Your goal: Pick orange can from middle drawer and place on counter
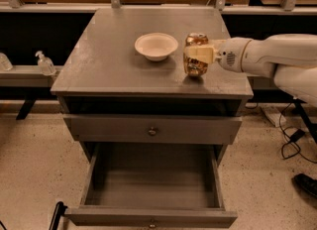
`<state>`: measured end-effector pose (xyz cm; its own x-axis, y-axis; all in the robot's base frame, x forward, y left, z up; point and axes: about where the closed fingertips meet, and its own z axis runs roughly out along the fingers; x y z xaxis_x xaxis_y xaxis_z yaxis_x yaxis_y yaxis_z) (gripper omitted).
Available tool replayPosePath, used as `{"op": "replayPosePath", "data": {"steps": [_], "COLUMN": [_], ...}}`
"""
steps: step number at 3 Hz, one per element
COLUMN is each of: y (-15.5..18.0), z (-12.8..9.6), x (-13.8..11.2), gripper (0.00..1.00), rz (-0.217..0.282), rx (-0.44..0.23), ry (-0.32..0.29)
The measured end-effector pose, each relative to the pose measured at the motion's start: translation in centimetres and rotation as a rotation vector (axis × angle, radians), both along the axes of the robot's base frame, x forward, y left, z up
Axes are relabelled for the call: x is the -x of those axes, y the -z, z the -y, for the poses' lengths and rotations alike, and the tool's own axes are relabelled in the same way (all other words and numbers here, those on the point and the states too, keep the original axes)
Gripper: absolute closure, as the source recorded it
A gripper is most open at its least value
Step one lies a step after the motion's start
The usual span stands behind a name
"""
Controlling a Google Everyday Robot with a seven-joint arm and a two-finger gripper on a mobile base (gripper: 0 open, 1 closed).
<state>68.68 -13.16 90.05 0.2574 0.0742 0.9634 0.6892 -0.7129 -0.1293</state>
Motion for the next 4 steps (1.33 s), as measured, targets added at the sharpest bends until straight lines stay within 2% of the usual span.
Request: {"op": "replayPosePath", "data": {"steps": [1,2,3,4], "y": [-0.1,-0.1,-0.1,-1.2], "z": [-0.2,-0.5,-0.5,0.1], "x": [0.0,0.0,0.0,0.3], "gripper": [0.12,0.0,0.0,0.0], "rz": [0.001,0.002,0.002,0.029], "rx": [0.0,-0.001,-0.001,-0.047], "ry": [-0.004,-0.008,-0.008,0.0]}}
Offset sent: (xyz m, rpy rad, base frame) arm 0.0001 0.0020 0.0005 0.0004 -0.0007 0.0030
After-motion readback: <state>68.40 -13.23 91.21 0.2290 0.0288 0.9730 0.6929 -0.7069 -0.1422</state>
